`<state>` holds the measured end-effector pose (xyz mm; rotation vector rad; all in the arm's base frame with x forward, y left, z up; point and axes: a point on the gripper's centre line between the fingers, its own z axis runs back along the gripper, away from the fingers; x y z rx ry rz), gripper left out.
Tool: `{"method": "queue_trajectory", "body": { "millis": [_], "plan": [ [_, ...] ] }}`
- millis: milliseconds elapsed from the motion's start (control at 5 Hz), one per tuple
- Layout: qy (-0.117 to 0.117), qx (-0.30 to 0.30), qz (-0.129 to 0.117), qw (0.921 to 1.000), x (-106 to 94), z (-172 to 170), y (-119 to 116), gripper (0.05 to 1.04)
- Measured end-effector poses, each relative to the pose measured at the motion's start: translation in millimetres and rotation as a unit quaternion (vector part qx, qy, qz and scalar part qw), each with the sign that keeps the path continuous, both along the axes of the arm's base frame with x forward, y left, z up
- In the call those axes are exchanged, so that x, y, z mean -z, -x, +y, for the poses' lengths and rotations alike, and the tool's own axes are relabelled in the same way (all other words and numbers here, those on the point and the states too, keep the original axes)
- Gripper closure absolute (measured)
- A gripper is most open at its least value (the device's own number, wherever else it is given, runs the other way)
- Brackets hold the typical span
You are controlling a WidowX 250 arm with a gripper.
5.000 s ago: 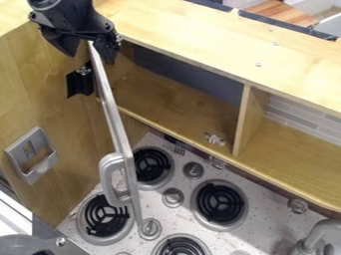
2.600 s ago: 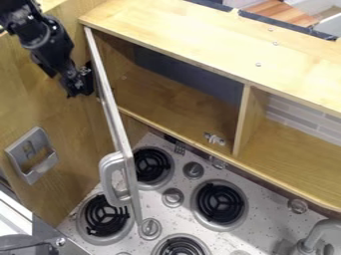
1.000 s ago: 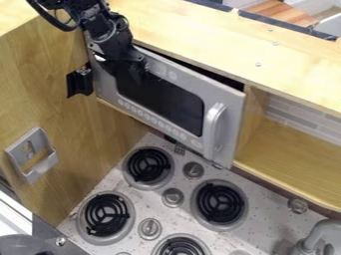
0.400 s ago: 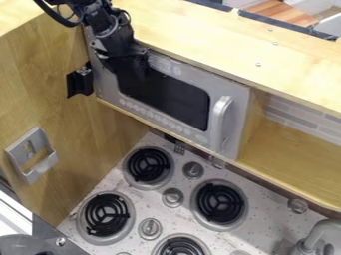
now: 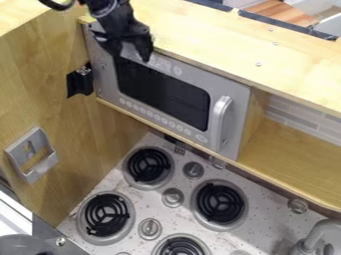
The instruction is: Close microwave
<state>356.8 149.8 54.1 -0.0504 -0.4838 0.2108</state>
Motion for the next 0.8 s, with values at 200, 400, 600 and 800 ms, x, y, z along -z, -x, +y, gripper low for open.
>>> {"method": "queue_trajectory", "body": {
  "millis": [200, 400, 600, 800],
  "plan": [
    [-0.021, 0.01, 0.018, 0.9996, -13.1, 4.1, 16.2, 0.085],
    [-0.057, 0.018, 0.041, 0.9974, -14.2, 13.0, 43.4, 0.085],
    [-0.063, 0.02, 0.038, 0.9971, -28.1, 21.1, 61.6, 0.085],
    [-0.051, 0.021, 0.015, 0.9984, -54.2, 27.5, 76.5, 0.085]
  ]
}}
